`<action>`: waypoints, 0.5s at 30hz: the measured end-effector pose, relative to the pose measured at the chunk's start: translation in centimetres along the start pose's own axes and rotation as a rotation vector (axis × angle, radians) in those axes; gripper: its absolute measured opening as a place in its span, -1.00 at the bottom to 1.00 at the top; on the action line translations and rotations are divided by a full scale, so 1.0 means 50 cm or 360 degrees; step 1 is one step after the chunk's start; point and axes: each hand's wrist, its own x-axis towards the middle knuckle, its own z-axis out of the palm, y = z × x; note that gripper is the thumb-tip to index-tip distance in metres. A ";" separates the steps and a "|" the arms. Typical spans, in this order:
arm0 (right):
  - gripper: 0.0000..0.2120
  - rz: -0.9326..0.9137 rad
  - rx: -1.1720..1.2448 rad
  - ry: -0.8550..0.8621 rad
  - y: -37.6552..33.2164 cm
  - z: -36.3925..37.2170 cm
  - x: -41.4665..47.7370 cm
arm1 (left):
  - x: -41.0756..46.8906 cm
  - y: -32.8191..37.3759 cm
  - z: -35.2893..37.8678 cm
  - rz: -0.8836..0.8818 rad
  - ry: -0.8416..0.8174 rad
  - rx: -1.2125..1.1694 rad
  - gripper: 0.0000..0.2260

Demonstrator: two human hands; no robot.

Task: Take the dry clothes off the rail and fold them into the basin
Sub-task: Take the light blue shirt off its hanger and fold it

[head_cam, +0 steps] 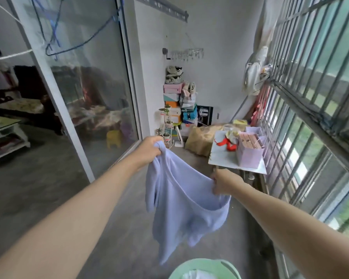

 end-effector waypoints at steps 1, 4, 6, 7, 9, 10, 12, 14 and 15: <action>-0.84 0.0036 -0.0034 0.0000 0.016 0.001 -0.009 | 0.005 -0.003 0.003 0.0022 0.0032 0.0037 -0.63; -0.78 0.0177 -0.0023 0.0046 0.053 0.006 -0.030 | 0.028 -0.019 0.007 0.0057 0.0096 0.0187 -0.65; -0.81 0.0241 0.0026 0.0084 0.069 0.009 -0.033 | 0.039 -0.032 0.009 0.0087 0.0089 0.0321 -0.67; -0.81 0.0270 0.0087 0.0091 0.072 0.010 -0.032 | 0.043 -0.040 0.012 0.0093 0.0075 0.0368 -0.67; -0.80 0.0295 0.0301 0.0146 0.066 0.008 -0.028 | 0.051 -0.065 0.015 0.0068 0.0064 0.0438 -0.70; -0.77 0.0305 0.0414 0.0167 0.055 0.004 -0.033 | 0.055 -0.081 0.016 0.0039 0.0053 0.0464 -0.73; -0.78 0.0319 0.0570 0.0215 0.037 -0.007 -0.046 | 0.061 -0.114 0.017 0.0004 0.0005 0.0517 -0.77; -0.78 0.0337 0.0659 0.0288 0.026 -0.014 -0.062 | 0.063 -0.142 0.012 -0.0046 0.0004 0.0506 -0.73; -0.74 0.0342 0.0704 0.0347 0.024 -0.014 -0.070 | 0.063 -0.157 0.005 -0.0068 0.0024 0.0497 -0.74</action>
